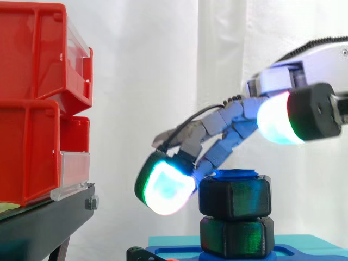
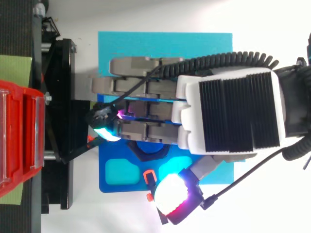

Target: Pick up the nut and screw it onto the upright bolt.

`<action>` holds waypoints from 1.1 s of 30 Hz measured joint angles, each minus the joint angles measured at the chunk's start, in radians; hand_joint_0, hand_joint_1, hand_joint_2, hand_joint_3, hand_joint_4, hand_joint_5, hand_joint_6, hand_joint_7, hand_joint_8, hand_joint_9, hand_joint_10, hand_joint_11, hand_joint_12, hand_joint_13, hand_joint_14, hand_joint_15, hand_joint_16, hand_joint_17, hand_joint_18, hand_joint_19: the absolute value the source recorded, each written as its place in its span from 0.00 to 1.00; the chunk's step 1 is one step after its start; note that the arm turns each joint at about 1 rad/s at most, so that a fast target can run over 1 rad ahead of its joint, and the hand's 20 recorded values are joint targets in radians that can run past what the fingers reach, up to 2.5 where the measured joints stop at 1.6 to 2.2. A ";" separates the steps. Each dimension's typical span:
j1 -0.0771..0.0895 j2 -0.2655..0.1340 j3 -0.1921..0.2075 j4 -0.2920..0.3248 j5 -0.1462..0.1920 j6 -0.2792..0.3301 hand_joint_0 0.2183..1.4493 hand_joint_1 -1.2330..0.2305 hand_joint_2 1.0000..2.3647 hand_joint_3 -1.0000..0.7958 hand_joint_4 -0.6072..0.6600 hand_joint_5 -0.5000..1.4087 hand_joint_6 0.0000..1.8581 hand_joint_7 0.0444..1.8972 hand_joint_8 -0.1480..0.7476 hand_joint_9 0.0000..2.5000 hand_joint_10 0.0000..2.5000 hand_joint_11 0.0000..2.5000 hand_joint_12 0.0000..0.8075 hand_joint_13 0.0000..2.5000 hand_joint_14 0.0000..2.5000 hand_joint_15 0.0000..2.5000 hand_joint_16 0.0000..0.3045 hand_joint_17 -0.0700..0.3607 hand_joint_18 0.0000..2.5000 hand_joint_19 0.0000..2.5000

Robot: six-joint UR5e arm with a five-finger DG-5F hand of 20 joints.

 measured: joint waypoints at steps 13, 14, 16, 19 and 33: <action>0.001 0.015 0.001 -0.014 -0.001 -0.039 0.21 0.81 0.00 0.28 0.61 0.17 0.27 0.30 0.40 0.12 0.00 0.00 0.42 0.01 0.00 0.00 0.14 0.38 0.00 0.00; 0.001 0.015 0.001 -0.013 -0.002 -0.037 0.21 0.80 0.00 0.28 0.60 0.17 0.27 0.30 0.40 0.12 0.00 0.00 0.42 0.01 0.00 0.00 0.14 0.38 0.00 0.00; -0.001 0.014 0.001 -0.010 -0.002 -0.033 0.21 0.80 0.00 0.28 0.60 0.17 0.27 0.30 0.40 0.12 0.00 0.00 0.42 0.01 0.00 0.00 0.14 0.38 0.00 0.00; -0.003 0.015 0.001 -0.004 -0.003 -0.029 0.21 0.80 0.00 0.28 0.60 0.17 0.27 0.31 0.41 0.12 0.00 0.00 0.42 0.01 0.00 0.00 0.14 0.38 0.00 0.00; -0.013 0.014 0.003 -0.002 -0.004 -0.009 0.23 0.71 0.00 0.28 0.70 0.22 0.27 0.50 0.45 0.22 0.00 0.00 0.39 0.09 0.00 0.00 0.11 0.34 0.00 0.00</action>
